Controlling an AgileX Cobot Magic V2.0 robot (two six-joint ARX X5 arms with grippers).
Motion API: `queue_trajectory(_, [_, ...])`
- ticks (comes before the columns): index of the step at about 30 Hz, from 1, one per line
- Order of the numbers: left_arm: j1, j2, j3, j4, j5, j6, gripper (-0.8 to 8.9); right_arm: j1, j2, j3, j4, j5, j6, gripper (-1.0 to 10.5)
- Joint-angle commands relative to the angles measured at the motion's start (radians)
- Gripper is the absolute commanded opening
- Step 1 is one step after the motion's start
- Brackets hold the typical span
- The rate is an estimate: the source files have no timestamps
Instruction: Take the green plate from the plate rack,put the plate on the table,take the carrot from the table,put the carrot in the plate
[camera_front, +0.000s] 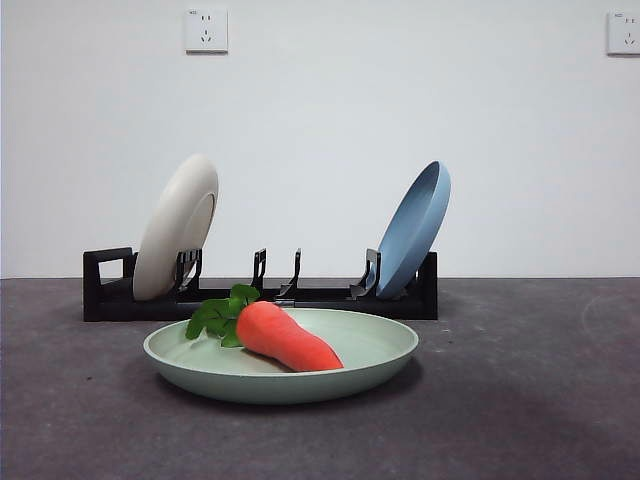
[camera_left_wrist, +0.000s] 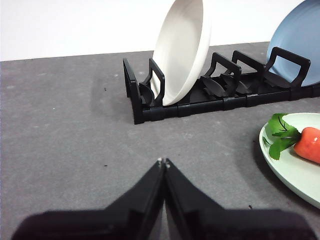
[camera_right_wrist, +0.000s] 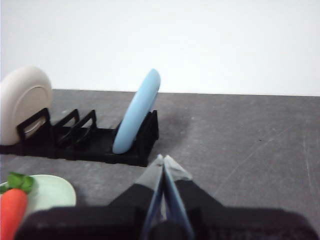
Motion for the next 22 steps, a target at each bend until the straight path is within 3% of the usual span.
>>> queue_trajectory(1, [0.003,-0.003,-0.009,-0.008,0.0,-0.005,-0.01,-0.017,-0.058,-0.093,0.042,0.002,0.049,0.0])
queue_trajectory(14, [0.003,-0.003,-0.009,-0.008,0.0,-0.005,-0.02,-0.032,-0.142,-0.291,0.079,0.005,0.078,0.0])
queue_trajectory(22, [0.003,-0.003,-0.009,-0.008,0.0,-0.005,-0.01,-0.032,-0.142,-0.295,0.055,0.004,0.094,0.0])
